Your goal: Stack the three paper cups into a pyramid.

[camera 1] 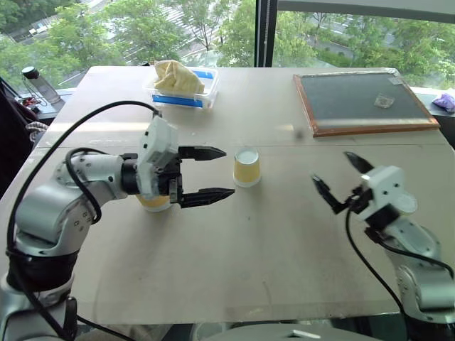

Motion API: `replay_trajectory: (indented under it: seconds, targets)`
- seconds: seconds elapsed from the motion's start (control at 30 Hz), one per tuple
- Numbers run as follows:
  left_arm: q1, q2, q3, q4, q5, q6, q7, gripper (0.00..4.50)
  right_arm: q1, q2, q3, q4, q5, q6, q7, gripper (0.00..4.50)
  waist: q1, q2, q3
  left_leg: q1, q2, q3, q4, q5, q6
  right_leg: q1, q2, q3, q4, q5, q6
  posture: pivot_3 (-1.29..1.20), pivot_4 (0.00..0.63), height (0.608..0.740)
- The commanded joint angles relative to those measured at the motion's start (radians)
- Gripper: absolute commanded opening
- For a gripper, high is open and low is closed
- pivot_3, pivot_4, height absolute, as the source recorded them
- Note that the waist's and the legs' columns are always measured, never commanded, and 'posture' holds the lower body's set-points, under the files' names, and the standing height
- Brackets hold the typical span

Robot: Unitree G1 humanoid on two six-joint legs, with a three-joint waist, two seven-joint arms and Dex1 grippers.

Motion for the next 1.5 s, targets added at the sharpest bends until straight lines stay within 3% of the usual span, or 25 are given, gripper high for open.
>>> replay_trajectory:
  seconds: [0.03,0.2,0.53,0.93,1.03,1.13,1.2,1.37,1.5]
  targets:
    - [-0.068,-0.016,-0.047,0.025,0.010,-0.012,-0.050,4.50,0.096,0.027,-0.117,-0.090,-0.048,-0.069,-0.090,4.44,0.000,0.000,0.000,0.000,0.000,0.000,0.000,0.000,0.000,0.000,0.000,0.000,0.000,0.000,0.000,0.00,0.150,0.740]
    - [-0.117,-0.024,-0.084,0.056,0.034,-0.027,-0.094,4.50,0.175,0.099,-0.149,-0.072,-0.060,-0.096,-0.161,4.44,-0.008,0.000,0.000,0.002,0.000,0.003,0.001,0.000,0.000,0.000,0.000,0.003,0.002,0.000,0.000,0.00,0.150,0.740]
    - [-0.117,-0.025,-0.088,0.061,0.071,-0.044,-0.114,4.50,0.166,0.204,-0.154,0.033,0.034,-0.014,-0.230,4.44,0.001,0.000,0.000,0.001,0.000,0.002,0.000,0.000,0.000,0.000,0.000,0.003,0.001,0.000,0.000,0.00,0.150,0.740]
    - [-0.119,-0.018,-0.091,0.074,0.113,-0.067,-0.148,4.50,0.157,0.246,-0.153,0.061,0.170,0.064,-0.255,4.44,-0.001,0.000,0.000,0.001,0.000,0.002,0.001,0.000,0.000,0.000,0.000,0.003,0.000,0.000,0.000,0.00,0.150,0.740]
    - [-0.124,-0.018,-0.093,0.078,0.127,-0.075,-0.151,4.50,0.150,0.229,-0.153,0.092,0.151,0.038,-0.251,3.61,-0.001,0.000,0.000,0.001,0.000,0.002,0.001,0.000,0.000,0.000,0.000,0.003,0.000,0.000,0.000,0.00,0.150,0.740]
    - [-0.120,-0.018,-0.082,0.079,0.129,-0.078,-0.149,4.50,0.139,0.212,-0.148,0.122,0.138,0.013,-0.242,2.30,-0.002,0.000,0.000,0.001,0.000,0.002,0.001,0.000,0.000,0.000,0.000,0.003,0.000,0.000,0.000,0.00,0.150,0.740]
    - [-0.113,-0.019,-0.077,0.076,0.129,-0.077,-0.143,4.50,0.135,0.208,-0.146,0.131,0.141,0.007,-0.240,1.77,-0.001,0.000,0.000,0.001,0.000,0.002,0.001,0.000,0.000,0.000,0.000,0.003,0.000,0.000,0.000,0.00,0.150,0.740]
    - [-0.024,-0.013,-0.029,0.018,0.139,-0.062,-0.063,4.50,0.078,0.133,-0.064,0.161,0.059,-0.025,-0.196,1.76,-0.011,0.000,0.000,0.002,0.001,0.002,0.001,0.000,0.000,0.000,0.000,0.006,0.001,0.000,0.000,0.00,0.150,0.740]
    - [0.145,-0.076,0.095,-0.075,0.172,-0.039,0.180,4.50,-0.093,0.083,0.095,0.206,0.039,0.028,-0.118,1.76,-0.028,0.000,0.000,0.004,0.002,0.002,0.000,0.000,0.000,0.000,0.000,0.007,0.002,0.000,0.000,0.00,0.150,0.740]
